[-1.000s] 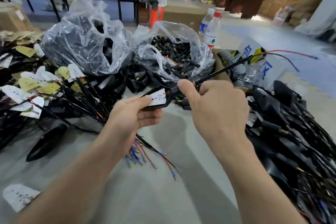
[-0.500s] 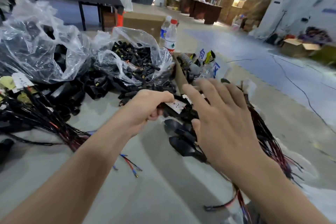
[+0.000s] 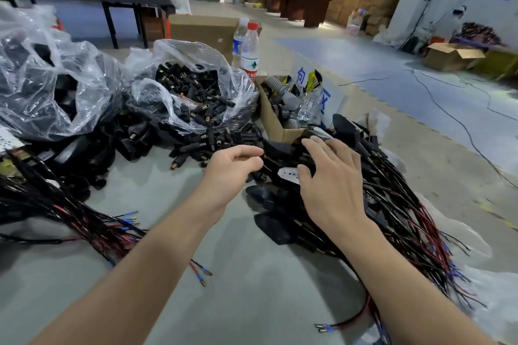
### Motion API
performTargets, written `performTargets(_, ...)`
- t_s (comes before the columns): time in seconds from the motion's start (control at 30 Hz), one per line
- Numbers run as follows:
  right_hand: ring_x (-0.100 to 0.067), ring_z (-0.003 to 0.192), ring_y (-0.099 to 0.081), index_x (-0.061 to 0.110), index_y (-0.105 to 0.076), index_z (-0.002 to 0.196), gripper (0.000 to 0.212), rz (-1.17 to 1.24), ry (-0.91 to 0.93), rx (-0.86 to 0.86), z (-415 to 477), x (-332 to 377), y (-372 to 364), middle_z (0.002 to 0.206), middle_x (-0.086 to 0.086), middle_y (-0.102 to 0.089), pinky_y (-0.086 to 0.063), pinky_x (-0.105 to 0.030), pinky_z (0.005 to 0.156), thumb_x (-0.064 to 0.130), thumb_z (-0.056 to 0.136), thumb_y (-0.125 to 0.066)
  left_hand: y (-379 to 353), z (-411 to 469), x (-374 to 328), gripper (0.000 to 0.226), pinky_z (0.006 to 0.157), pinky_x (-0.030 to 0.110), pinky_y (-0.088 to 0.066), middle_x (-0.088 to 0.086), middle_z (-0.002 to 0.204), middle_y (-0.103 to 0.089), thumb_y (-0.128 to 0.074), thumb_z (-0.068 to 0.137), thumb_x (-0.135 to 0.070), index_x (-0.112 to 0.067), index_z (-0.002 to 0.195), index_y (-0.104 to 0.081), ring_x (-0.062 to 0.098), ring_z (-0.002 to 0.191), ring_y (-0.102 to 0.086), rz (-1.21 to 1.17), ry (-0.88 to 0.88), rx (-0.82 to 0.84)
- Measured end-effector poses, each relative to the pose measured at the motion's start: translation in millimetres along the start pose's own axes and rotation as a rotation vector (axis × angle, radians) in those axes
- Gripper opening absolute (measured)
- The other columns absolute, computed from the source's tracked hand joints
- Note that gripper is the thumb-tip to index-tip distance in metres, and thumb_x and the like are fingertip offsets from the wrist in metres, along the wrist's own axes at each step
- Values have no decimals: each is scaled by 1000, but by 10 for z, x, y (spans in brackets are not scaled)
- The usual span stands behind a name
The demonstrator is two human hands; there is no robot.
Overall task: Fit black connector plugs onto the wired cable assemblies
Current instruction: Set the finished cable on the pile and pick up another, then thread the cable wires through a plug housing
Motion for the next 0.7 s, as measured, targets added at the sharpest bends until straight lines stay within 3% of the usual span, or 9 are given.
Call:
performTargets(0.07,-26,126,-49,18,-67,123,39,43,50,-66,-27,161,45,134,0,-67,-28,-40,108,16,84,-66,109,-58,-72,16,73,25,-49,-12,85,-77,-70,88,-21,-34,91,-78,4,82,-71,130,-92,-53)
performTargets(0.13,-28,121,-52,16,-71,116,38,102,112,-95,-65,398,44,129,-1,-70,-32,-40,108,10,79,-62,213,-116,-191,14,66,28,-49,-12,73,-75,-62,84,-32,-38,87,-74,11,76,-71,544,-223,-164)
performTargets(0.2,-29,115,-55,14,-74,107,35,162,176,-86,-104,689,-16,122,-1,-72,-33,-39,107,6,75,-62,329,-250,-354,17,62,28,-41,-11,74,-73,-58,84,-38,-46,90,-72,19,79,-69,973,-348,-351)
performTargets(0.3,-27,112,-56,14,-75,101,37,309,190,47,-176,1083,-265,118,1,-74,-36,-36,104,3,69,-62,458,-385,-377,19,54,28,-27,-4,75,-73,-61,82,-30,-41,92,-72,25,77,-69,1138,-425,-397)
performTargets(0.4,-25,114,-57,15,-74,108,43,503,137,248,-265,1422,-590,117,3,-73,-44,-38,102,5,69,-58,742,-449,-271,20,53,28,-28,-3,73,-72,-67,75,-22,-34,90,-75,26,74,-68,1223,-400,-384)
performTargets(0.5,-21,110,-59,22,-71,118,47,654,27,375,-310,1693,-892,112,1,-72,-49,-32,94,10,76,-53,1047,-466,-91,31,79,37,-47,-6,93,-73,-69,74,-17,-29,101,-76,24,96,-65,1289,-348,-307)
performTargets(0.57,-22,112,-59,23,-69,124,43,670,-16,463,-340,1874,-1113,115,-3,-70,-44,-28,92,9,84,-57,1261,-514,-12,27,97,42,-45,-1,105,-71,-69,76,-16,-18,103,-76,28,113,-60,1291,-350,-319)
performTargets(0.7,-25,116,-60,19,-71,123,33,717,-26,525,-335,2234,-1394,119,-7,-72,-45,-30,99,19,93,-57,1720,-684,44,24,109,52,-44,16,117,-71,-67,84,-16,-3,101,-78,40,122,-58,1236,-388,-520)
Point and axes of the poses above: each hand's wrist, its own z-axis towards the middle knuckle, its own y-axis out of the back of the hand, x = y × z, the point moved 8 cm from there along z, towards the middle knuckle
